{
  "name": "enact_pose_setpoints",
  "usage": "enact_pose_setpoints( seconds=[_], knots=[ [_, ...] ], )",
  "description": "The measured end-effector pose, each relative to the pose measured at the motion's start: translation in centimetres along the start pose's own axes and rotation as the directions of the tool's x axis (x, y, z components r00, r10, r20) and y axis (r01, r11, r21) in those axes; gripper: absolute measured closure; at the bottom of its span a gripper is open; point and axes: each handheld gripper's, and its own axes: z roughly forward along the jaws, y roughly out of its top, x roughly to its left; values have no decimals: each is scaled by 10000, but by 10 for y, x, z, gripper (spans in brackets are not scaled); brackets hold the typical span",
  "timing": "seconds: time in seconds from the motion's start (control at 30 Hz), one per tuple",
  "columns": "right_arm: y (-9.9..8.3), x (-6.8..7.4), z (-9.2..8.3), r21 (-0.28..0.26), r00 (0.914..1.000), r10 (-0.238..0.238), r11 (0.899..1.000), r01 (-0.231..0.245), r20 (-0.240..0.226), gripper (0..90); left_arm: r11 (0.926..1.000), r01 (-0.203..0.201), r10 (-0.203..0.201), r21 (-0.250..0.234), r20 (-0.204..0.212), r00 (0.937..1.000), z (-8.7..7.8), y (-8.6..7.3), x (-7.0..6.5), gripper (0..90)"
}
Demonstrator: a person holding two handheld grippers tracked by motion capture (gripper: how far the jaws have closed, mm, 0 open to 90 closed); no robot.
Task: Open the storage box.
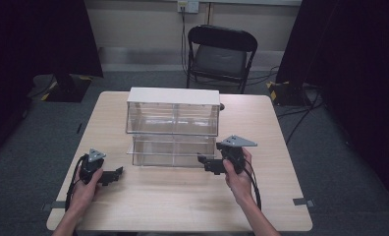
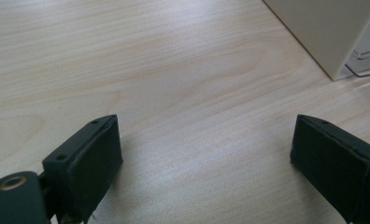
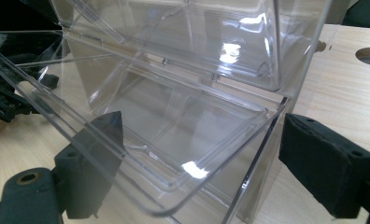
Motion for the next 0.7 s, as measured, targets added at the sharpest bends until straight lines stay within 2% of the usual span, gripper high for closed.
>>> enact_pose_setpoints(
  seconds=[0.7],
  knots=[
    [9, -2, 5, -65, 9999, 79, 9999, -78, 65, 136, 10000, 0, 0, -1, 4, 10000, 0, 0, 0, 84]
  ],
)
